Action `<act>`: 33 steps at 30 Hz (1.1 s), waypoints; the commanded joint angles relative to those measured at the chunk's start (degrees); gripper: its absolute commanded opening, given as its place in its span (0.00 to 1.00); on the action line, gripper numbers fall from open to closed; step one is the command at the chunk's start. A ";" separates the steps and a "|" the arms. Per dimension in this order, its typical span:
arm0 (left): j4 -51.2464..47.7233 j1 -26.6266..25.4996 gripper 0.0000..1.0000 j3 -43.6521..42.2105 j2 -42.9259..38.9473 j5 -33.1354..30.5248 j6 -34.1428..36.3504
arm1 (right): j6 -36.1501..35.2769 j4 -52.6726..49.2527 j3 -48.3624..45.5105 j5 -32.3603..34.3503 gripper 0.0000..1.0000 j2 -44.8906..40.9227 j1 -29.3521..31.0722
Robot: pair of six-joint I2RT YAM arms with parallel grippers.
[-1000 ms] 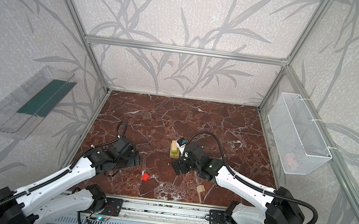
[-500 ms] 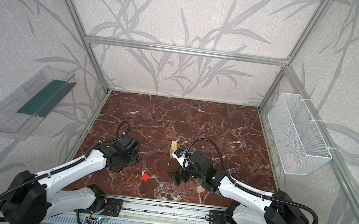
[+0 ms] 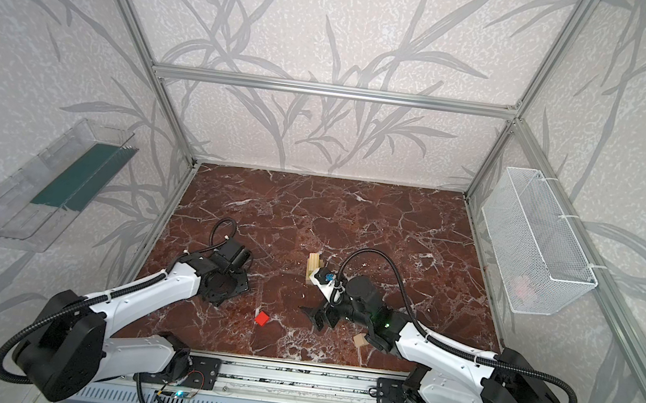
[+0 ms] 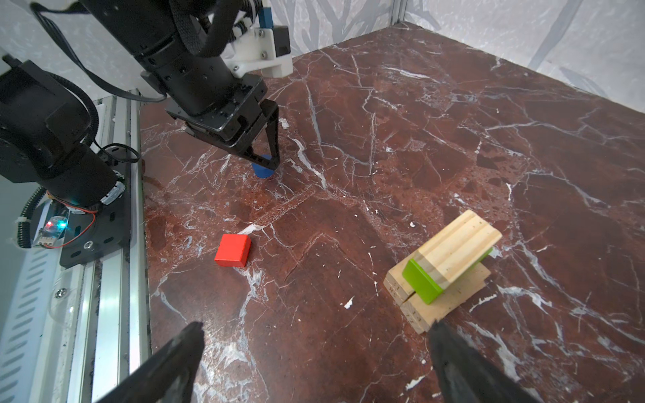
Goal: Build the wood block tower
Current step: 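Lower the left gripper onto the blue cylinder and grasp it, then lift the blue cylinder with the left gripper and carry it over the stack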
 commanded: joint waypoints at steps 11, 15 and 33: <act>-3.46 1.24 0.48 4.61 8.08 -2.53 0.10 | 1.21 1.99 0.29 3.81 0.99 0.79 0.30; -2.69 1.24 0.44 4.82 10.43 -1.65 0.28 | 1.41 1.77 0.37 4.12 0.99 0.83 0.30; 0.31 1.59 0.41 3.17 10.48 -1.47 1.06 | 1.62 1.56 0.83 3.75 0.99 1.71 0.25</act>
